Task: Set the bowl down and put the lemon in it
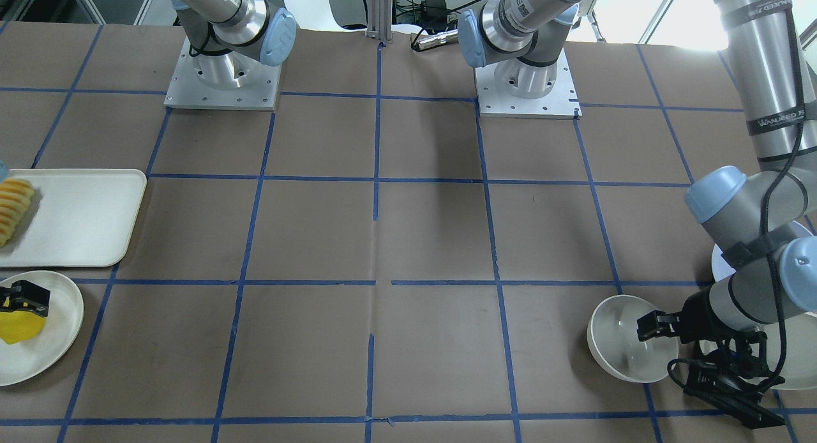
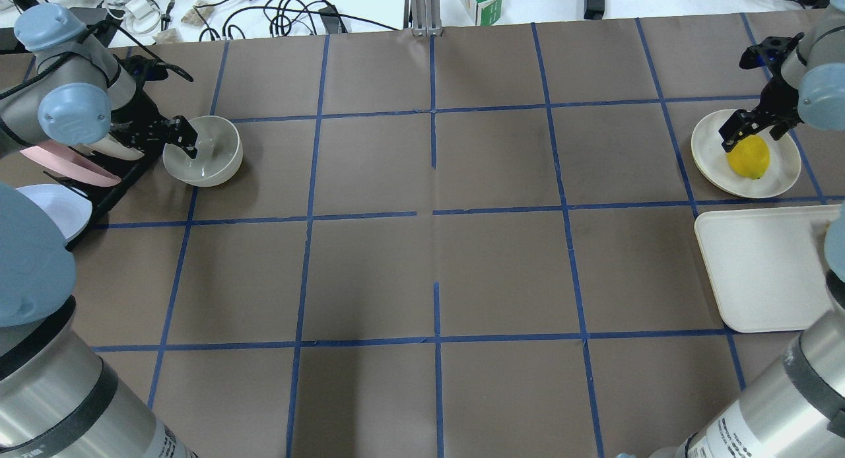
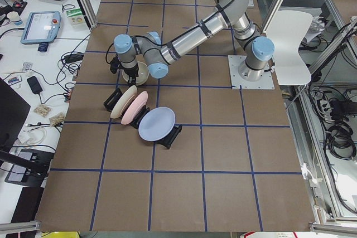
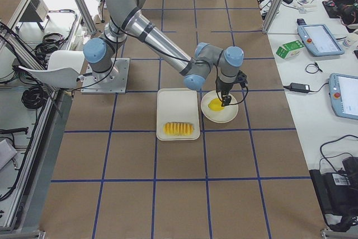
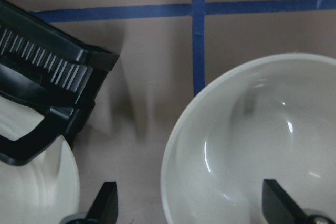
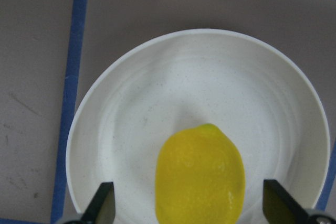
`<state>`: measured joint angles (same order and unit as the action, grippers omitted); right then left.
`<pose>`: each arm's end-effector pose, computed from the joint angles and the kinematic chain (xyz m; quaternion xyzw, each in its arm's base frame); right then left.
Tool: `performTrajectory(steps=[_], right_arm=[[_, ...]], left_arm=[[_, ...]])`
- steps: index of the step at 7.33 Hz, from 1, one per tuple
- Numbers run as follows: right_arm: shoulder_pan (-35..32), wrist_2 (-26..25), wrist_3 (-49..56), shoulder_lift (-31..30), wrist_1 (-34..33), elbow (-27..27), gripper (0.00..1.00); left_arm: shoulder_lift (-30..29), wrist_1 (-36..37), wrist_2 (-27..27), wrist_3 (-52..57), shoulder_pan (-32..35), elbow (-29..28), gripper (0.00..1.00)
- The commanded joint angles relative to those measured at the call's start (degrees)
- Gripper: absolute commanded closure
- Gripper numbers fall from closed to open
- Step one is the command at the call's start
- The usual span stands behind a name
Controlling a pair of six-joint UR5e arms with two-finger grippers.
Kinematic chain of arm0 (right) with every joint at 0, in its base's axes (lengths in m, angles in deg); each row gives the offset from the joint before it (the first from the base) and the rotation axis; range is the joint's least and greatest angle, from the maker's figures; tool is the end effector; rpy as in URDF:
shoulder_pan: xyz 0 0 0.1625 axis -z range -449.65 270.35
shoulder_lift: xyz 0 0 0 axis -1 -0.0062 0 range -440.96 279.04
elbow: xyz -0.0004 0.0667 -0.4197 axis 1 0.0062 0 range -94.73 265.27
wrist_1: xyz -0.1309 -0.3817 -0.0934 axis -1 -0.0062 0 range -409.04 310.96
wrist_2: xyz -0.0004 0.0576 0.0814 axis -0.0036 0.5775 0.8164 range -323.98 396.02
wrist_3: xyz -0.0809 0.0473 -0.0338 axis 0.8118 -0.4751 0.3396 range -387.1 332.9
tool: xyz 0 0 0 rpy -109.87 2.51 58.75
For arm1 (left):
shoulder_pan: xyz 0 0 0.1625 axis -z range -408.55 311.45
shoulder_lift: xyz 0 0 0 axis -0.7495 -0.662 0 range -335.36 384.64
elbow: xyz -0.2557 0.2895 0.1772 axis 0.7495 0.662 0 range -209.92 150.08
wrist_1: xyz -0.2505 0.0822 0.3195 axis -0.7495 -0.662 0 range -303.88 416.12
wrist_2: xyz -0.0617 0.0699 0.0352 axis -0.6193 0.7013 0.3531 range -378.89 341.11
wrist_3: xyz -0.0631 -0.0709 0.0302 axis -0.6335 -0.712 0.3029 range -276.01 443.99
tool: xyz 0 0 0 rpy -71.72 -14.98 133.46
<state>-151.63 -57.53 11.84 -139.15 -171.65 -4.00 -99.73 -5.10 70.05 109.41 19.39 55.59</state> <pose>-0.1988 -0.6444 0.2244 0.0948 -0.9949 -0.0060 0.0332 0.1294 -0.6789 0.2164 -0.0292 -0.9995 -0.0050 0.0123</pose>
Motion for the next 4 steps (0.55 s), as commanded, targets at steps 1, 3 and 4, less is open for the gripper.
performTrajectory(steps=[1,3,4], right_arm=[[0.2,0.1,0.3,1.9,-2.3,0.1,0.00],[0.3,-0.1,0.7,2.6,-2.4,-0.1,0.19],[0.3,-0.3,0.9,2.6,-2.3,-0.1,0.41]], left_arm=[[-0.7,1.5,0.0,0.5,0.0,-0.1,0.83],[-0.7,1.5,0.0,0.3,-0.1,-0.1,1.00],[-0.5,1.4,-0.2,0.1,-0.1,-1.2,1.00]])
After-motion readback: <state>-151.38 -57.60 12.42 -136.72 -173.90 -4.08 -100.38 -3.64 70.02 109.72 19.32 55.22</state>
